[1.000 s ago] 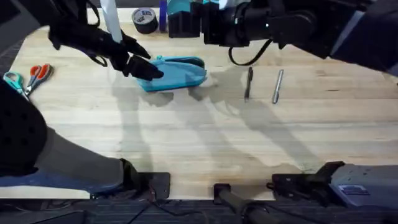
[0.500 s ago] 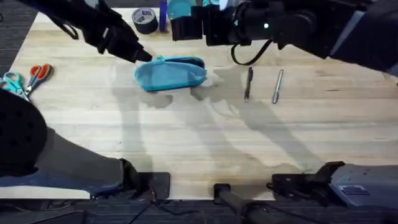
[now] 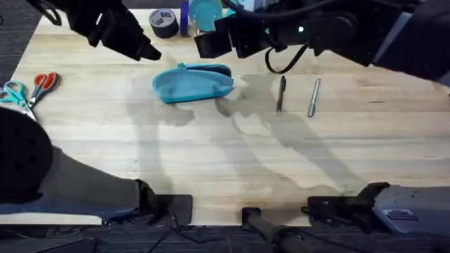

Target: Unzip the bag, pick up the pens from the table one at a time and place them inside, then zip the bag closed.

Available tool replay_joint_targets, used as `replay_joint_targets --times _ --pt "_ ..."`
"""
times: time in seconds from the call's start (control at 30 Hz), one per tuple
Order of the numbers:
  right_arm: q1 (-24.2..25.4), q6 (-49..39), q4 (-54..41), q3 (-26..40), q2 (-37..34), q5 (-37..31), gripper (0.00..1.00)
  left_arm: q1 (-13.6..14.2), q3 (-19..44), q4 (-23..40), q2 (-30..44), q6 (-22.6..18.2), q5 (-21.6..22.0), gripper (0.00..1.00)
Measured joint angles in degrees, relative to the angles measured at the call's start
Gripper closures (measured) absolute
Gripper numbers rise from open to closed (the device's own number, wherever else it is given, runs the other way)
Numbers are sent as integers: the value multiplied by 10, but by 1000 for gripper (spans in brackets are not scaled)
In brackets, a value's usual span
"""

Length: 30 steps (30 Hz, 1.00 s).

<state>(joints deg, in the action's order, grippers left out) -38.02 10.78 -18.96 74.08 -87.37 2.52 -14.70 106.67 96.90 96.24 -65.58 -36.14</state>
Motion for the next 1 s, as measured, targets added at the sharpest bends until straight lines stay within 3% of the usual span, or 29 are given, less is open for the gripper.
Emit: replay_joint_targets --times 0.33,0.7,0.93,1.0 --pt "0 -62 0 0 0 32 5 0 0 0 -77 9 27 6" --pt "0 -87 -10 0 0 44 5 0 0 0 -110 113 68 6" --pt "0 -125 -68 22 0 44 5 0 0 0 -140 136 84 6" --pt "0 -142 -84 39 0 44 85 0 0 0 -144 138 86 6"
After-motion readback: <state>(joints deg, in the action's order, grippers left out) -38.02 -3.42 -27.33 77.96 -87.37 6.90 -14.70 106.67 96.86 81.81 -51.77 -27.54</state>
